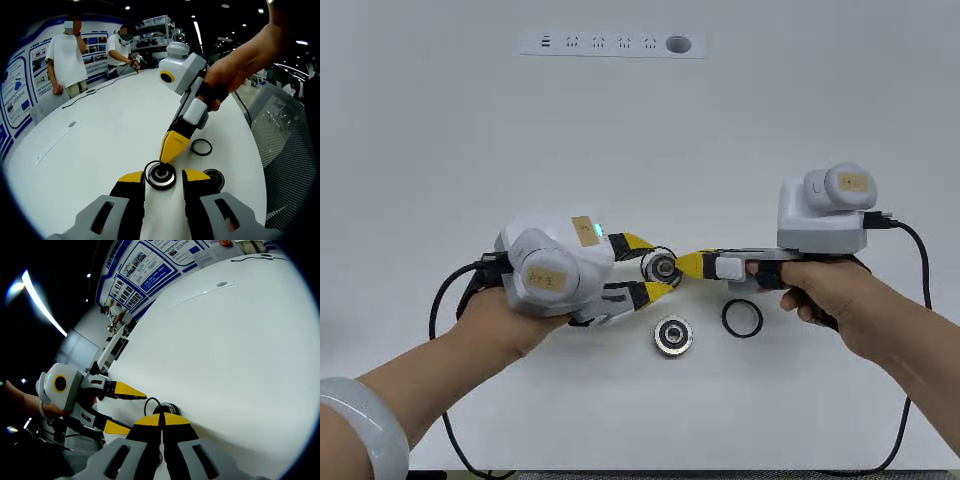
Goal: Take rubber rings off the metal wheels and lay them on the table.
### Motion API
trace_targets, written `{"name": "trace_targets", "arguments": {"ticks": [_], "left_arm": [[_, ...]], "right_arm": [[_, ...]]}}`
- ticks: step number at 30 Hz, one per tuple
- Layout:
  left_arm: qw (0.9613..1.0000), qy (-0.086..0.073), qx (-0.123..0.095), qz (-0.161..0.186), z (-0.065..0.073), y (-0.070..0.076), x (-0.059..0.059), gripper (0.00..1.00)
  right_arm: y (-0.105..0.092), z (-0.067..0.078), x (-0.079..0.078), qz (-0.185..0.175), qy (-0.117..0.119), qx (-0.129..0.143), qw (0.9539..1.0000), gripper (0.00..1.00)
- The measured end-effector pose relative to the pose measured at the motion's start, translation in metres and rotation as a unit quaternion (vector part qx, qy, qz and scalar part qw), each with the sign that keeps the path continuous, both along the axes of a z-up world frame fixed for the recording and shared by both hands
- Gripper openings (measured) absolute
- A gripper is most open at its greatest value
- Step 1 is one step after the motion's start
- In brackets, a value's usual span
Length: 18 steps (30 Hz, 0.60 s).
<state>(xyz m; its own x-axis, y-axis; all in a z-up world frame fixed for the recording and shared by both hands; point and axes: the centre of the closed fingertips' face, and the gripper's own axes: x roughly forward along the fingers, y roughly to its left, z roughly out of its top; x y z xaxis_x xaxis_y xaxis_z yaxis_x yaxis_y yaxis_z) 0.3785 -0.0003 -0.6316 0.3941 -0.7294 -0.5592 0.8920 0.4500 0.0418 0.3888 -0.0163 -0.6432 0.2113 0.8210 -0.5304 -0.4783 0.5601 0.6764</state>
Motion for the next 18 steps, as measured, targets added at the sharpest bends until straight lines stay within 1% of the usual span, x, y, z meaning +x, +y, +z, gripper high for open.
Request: {"name": "trace_targets", "arguments": {"ticks": [6,10,18], "left_arm": [[0.9999,-0.004,0.004,0.012,-0.001,0.011,0.003,0.35],[0.9998,-0.004,0.006,0.020,-0.001,0.016,0.004,0.36],[0.9996,-0.003,0.011,0.027,-0.003,0.027,0.002,0.38]], "right_arm": [[-0.002,0.003,-0.001,-0.002,-0.002,0.001,1.0000,0.02],[-0.006,0.005,-0.002,-0.006,-0.003,0.003,1.0000,0.02],[-0.019,0.008,-0.008,-0.020,-0.002,0.004,0.9998,0.02]]}}
